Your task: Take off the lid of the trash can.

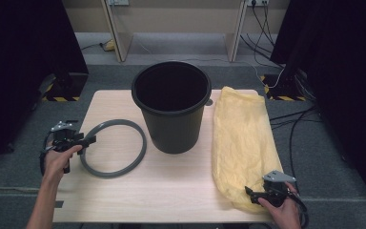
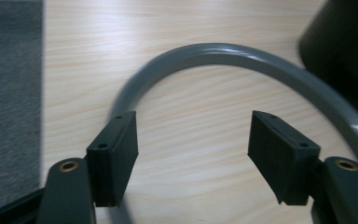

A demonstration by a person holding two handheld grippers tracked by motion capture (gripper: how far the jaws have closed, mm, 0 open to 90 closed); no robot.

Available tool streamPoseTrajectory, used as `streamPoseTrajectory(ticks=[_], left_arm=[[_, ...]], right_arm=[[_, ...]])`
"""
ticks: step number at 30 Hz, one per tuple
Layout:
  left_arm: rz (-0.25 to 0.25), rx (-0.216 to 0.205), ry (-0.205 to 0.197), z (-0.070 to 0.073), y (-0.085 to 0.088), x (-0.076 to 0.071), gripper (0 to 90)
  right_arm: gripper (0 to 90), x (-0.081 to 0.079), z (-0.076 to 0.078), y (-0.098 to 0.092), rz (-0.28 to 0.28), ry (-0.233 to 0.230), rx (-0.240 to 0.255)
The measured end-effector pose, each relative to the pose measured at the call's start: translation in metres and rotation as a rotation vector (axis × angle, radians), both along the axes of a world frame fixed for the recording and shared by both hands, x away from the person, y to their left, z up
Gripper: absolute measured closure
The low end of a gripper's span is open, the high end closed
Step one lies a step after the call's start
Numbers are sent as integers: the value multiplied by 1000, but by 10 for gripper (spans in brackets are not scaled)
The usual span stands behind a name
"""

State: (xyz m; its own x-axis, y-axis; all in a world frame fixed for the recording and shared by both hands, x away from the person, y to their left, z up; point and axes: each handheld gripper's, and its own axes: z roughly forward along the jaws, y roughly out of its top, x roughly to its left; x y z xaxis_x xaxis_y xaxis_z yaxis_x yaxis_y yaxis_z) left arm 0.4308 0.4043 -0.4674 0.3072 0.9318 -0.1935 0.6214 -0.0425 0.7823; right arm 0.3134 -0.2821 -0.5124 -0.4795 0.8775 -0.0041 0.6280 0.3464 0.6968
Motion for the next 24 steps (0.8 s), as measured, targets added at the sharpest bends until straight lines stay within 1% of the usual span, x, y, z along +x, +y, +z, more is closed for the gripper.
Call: streamPoseTrajectory(ticks=[2,4,6,7,8,11,13,19,20,22,24], left_arm=[[-36,0,-21,6,-12,-9,287],[-54,1,-36,9,-20,-16,264],[-71,-11,-54,14,-27,-22,249],[-71,-11,-54,14,-27,-22,241],[-88,-18,-68,16,-31,-27,241],[-109,-23,-92,21,-39,-37,235],[-136,-16,-107,24,-47,-46,217],[-193,-34,-124,24,-63,-64,216],[-212,-37,-125,22,-69,-69,216],[-222,-36,-123,21,-72,-71,215],[-246,-46,-123,18,-81,-76,216]], right_arm=[[140,0,0,0,-1,1,-1],[140,0,0,0,-3,1,0],[140,0,0,0,0,1,-1],[140,0,0,0,0,1,-1],[140,0,0,0,-1,2,-1],[140,0,0,0,-1,1,-1],[140,0,0,0,-4,3,-1],[139,0,0,0,-4,2,0],[139,0,0,0,-3,2,0],[139,0,0,0,-3,2,0],[139,0,0,0,-4,1,1]])
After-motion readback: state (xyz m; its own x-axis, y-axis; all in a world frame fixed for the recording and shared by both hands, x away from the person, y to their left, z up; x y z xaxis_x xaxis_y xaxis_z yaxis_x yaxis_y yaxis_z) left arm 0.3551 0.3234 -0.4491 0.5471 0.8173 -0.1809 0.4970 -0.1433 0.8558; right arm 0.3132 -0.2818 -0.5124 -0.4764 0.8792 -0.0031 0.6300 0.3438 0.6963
